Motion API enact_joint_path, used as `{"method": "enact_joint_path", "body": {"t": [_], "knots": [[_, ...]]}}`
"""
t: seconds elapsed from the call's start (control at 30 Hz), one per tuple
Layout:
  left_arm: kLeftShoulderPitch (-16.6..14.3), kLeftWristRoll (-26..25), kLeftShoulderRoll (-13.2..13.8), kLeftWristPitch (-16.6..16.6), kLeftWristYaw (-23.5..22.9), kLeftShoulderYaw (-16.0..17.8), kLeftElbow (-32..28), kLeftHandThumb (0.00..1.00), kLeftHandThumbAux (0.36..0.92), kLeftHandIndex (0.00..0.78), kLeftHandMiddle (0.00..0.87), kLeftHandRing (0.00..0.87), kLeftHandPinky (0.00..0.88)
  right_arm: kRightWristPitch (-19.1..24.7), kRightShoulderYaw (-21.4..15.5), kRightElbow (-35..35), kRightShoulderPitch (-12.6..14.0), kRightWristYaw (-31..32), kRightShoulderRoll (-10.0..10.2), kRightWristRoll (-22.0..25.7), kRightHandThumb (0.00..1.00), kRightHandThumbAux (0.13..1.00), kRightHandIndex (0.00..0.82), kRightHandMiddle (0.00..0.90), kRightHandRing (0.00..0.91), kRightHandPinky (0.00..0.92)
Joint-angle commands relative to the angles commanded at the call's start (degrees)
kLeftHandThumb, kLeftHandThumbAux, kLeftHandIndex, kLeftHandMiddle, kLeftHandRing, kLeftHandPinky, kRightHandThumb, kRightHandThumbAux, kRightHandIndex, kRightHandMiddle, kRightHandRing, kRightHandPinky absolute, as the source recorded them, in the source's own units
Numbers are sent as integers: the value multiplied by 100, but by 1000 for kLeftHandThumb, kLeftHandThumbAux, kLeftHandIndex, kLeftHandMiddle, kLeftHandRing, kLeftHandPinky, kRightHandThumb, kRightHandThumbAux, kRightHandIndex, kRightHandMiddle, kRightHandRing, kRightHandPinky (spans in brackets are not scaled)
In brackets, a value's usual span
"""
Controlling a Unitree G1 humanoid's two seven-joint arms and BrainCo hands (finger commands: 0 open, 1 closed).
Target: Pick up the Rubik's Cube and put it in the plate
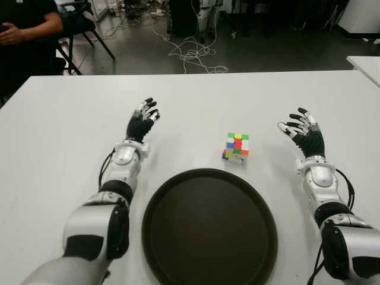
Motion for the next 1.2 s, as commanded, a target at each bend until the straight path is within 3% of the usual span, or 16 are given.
{"method": "enact_joint_path", "body": {"t": [0.87, 1.2], "knots": [[16, -107, 34, 35, -118, 91, 3, 32, 694, 79, 125, 92, 64, 91, -15, 5, -15, -89, 86, 38, 163, 625, 139, 239, 255, 282], [10, -85, 77, 51, -131, 91, 1, 8, 672, 88, 127, 91, 67, 96, 110, -4, -43, -267, 94, -92, 160, 609, 137, 245, 261, 289]]}}
